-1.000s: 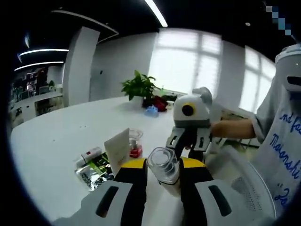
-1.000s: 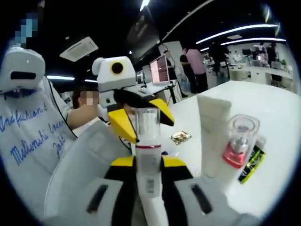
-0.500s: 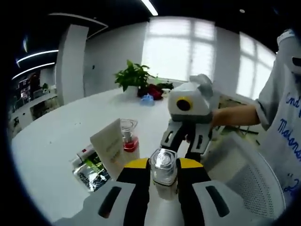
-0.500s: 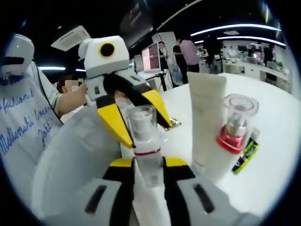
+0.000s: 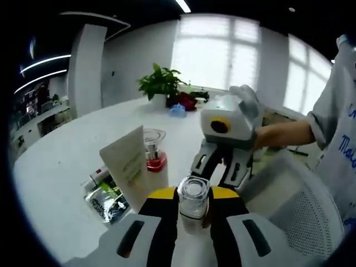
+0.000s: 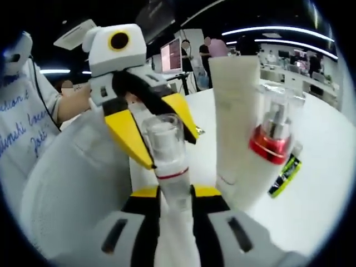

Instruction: Arrange the skincare products in the storage area until every visible bottle or jar stands upright without overlapping.

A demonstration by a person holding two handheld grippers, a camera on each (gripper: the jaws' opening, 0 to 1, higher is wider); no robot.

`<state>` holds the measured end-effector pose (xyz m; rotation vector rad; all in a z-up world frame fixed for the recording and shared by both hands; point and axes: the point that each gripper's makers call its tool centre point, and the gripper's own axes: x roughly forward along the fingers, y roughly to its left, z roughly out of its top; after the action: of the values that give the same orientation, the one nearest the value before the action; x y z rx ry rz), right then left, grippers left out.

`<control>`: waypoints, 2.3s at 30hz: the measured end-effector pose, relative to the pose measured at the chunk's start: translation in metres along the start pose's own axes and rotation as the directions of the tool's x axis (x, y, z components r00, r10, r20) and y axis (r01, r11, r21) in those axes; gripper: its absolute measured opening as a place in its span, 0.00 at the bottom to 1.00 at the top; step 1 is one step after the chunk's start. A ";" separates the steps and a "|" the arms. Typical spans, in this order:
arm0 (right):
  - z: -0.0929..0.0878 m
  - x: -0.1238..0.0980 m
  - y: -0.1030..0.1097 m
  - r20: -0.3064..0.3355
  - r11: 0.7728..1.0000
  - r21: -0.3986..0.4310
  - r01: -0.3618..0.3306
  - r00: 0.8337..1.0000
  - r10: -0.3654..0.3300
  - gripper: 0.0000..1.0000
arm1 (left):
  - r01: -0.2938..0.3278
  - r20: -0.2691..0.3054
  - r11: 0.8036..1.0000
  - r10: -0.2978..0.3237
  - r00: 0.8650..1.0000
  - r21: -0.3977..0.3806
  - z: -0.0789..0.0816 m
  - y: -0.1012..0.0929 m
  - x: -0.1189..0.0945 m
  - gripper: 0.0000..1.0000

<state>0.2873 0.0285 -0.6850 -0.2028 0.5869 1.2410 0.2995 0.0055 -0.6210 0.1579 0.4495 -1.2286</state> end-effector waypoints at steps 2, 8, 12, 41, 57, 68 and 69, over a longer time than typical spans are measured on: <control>-0.003 0.003 -0.003 -0.006 1.000 -0.004 0.001 1.000 -0.001 0.21 | -0.002 -0.011 1.000 0.002 1.000 0.005 0.000 -0.001 0.002 0.17; -0.012 0.008 -0.009 -0.015 1.000 -0.017 0.010 1.000 -0.011 0.21 | -0.013 -0.034 1.000 0.014 0.999 0.014 -0.010 0.001 0.008 0.17; -0.016 0.010 -0.013 -0.024 0.999 -0.034 0.019 1.000 -0.020 0.21 | -0.017 -0.042 1.000 0.017 0.999 0.017 -0.014 0.002 0.010 0.17; -0.018 0.012 -0.022 -0.042 0.991 -0.128 0.038 0.998 -0.044 0.22 | -0.042 -0.134 0.994 0.055 0.989 0.097 -0.041 0.014 0.008 0.28; -0.025 0.001 -0.024 -0.042 0.994 -0.032 0.108 0.993 -0.109 0.23 | -0.028 -0.281 0.999 0.038 0.959 0.038 -0.080 0.020 0.017 0.15; -0.026 -0.002 -0.025 -0.039 0.991 -0.006 0.130 0.991 -0.130 0.15 | -0.015 -0.307 0.999 0.026 0.951 0.037 -0.082 0.019 0.024 0.10; -0.026 -0.002 -0.026 -0.040 0.991 -0.006 0.133 0.990 -0.134 0.15 | -0.016 -0.308 0.999 0.027 0.951 0.037 -0.082 0.019 0.024 0.10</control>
<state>0.3026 0.0065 -0.7100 -0.2668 0.5968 1.1105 0.3036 0.0203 -0.7074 0.3872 0.6969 -1.1944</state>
